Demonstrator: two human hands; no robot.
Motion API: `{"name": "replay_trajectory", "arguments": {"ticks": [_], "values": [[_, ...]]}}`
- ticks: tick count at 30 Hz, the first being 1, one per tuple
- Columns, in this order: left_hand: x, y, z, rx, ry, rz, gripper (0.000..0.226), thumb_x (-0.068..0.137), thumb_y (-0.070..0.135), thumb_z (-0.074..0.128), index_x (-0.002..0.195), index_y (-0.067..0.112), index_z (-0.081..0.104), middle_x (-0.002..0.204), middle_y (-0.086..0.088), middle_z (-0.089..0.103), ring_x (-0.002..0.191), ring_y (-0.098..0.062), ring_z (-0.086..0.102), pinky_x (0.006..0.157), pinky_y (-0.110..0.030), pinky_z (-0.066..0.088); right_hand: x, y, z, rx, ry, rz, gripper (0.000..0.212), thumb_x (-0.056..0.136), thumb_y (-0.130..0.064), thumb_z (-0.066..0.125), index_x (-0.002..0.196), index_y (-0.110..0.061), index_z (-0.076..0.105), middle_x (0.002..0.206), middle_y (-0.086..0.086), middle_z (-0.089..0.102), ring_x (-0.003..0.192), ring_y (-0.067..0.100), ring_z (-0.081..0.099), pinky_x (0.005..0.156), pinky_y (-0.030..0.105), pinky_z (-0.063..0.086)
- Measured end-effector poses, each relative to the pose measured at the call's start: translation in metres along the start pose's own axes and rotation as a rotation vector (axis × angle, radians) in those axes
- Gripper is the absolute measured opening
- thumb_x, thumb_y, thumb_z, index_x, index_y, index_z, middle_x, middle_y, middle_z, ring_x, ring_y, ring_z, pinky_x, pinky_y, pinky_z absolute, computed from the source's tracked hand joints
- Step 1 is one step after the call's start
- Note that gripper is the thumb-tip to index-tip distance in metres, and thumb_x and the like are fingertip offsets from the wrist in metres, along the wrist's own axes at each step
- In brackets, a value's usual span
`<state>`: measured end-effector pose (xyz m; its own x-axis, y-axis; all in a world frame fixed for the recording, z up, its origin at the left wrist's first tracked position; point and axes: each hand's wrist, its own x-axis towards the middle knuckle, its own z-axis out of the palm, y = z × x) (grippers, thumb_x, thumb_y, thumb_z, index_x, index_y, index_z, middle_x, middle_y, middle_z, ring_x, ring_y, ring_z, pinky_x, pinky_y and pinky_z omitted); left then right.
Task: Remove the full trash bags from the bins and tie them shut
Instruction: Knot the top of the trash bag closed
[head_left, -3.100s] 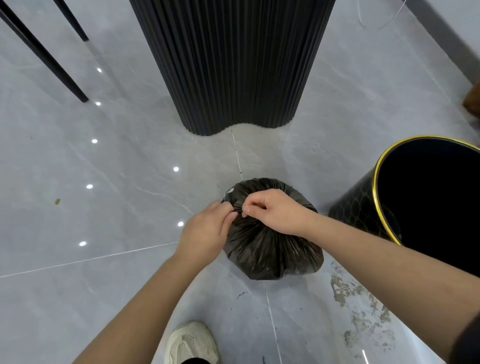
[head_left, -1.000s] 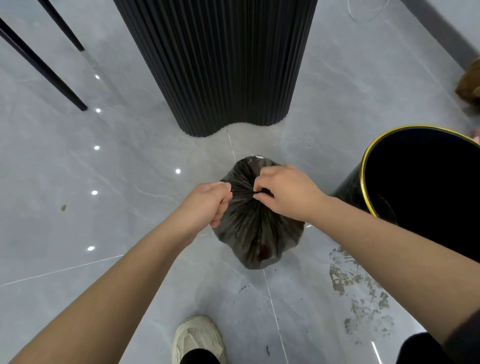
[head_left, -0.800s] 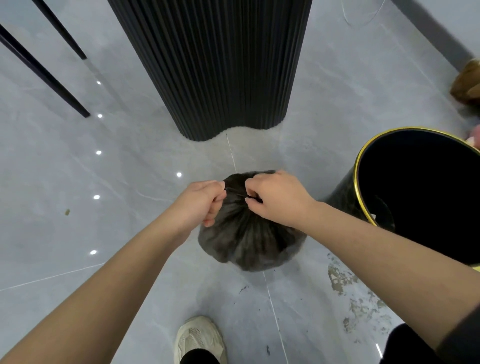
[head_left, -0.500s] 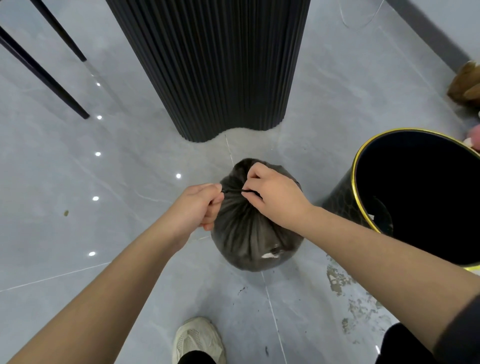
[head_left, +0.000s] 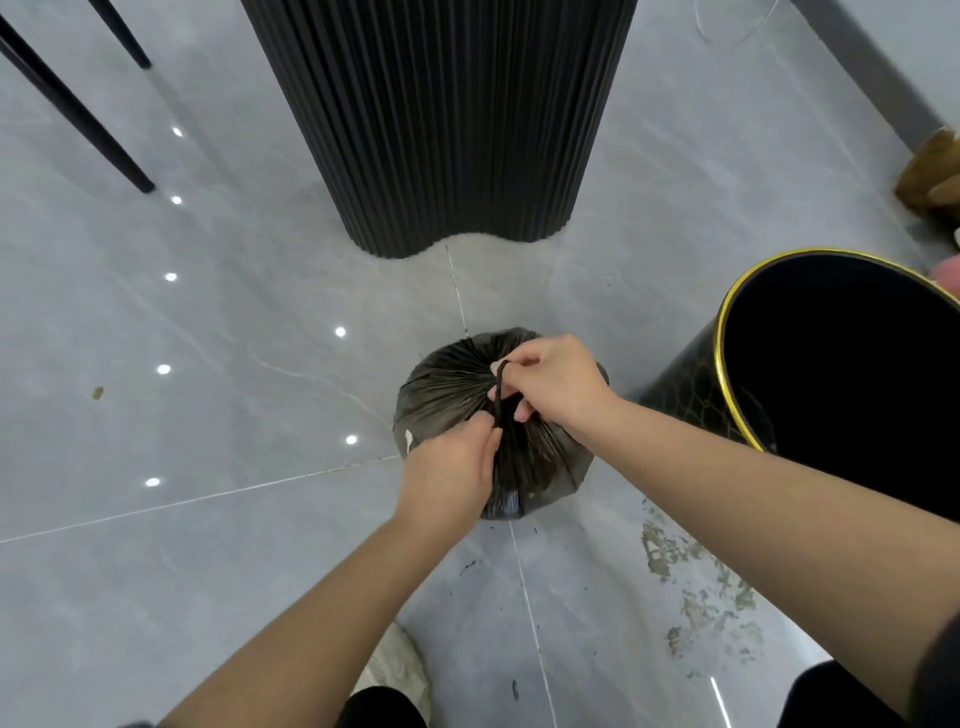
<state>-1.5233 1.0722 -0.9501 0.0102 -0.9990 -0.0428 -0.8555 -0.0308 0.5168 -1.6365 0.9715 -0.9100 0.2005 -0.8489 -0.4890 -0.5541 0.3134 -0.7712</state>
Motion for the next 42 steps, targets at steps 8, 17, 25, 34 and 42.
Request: {"name": "replay_trajectory", "arguments": {"ticks": [8,17,25,34,42], "values": [[-0.005,-0.007,0.007,0.186,-0.106,0.190,0.032,0.093,0.035,0.036,0.070,0.018,0.051,0.062,0.004,0.056,0.052,-0.019,0.056,0.042,-0.029,0.039,-0.006,0.003,-0.008,-0.063,-0.098,0.041,0.015,0.089,-0.006,0.053,0.080,-0.008,0.065,0.067,0.009,0.069,0.048,0.012,0.064,0.049,0.022,0.055],[0.044,-0.027,-0.038,-0.523,-0.056,-0.366,0.028,0.091,0.014,0.047,0.069,0.020,0.063,0.062,0.000,0.062,0.057,-0.012,0.057,0.060,-0.025,0.047,-0.004,0.047,-0.038,-1.027,0.020,-0.885,0.015,0.074,-0.004,0.065,0.083,-0.015,0.069,0.074,0.002,0.060,0.062,0.023,0.061,0.048,0.028,0.048],[0.085,0.004,-0.030,-0.966,-0.558,-0.513,0.025,0.093,0.033,0.057,0.114,0.019,0.054,0.088,-0.010,0.066,0.064,-0.018,0.061,0.058,-0.028,0.050,-0.004,0.062,-0.048,-1.028,-0.117,-1.156,0.024,0.084,-0.003,0.045,0.091,-0.012,0.066,0.084,0.002,0.061,0.074,0.021,0.058,0.063,0.033,0.053],[0.092,0.006,-0.028,-0.744,-0.682,-0.315,0.016,0.092,0.030,0.058,0.090,0.014,0.058,0.061,0.003,0.059,0.042,-0.010,0.044,0.040,-0.020,0.034,0.001,0.063,-0.043,-0.933,-0.205,-1.225,0.022,0.088,-0.005,0.046,0.091,-0.009,0.067,0.092,0.005,0.064,0.084,0.023,0.061,0.074,0.035,0.054],[0.076,0.004,-0.008,-1.140,-0.458,-0.601,0.008,0.092,0.007,0.058,0.087,0.002,0.058,0.060,-0.005,0.061,0.045,-0.008,0.055,0.046,-0.018,0.049,0.009,0.067,-0.035,-0.410,-0.146,-0.829,0.012,0.082,-0.024,0.065,0.086,-0.021,0.075,0.092,-0.005,0.058,0.084,0.009,0.058,0.079,0.029,0.048]]}}
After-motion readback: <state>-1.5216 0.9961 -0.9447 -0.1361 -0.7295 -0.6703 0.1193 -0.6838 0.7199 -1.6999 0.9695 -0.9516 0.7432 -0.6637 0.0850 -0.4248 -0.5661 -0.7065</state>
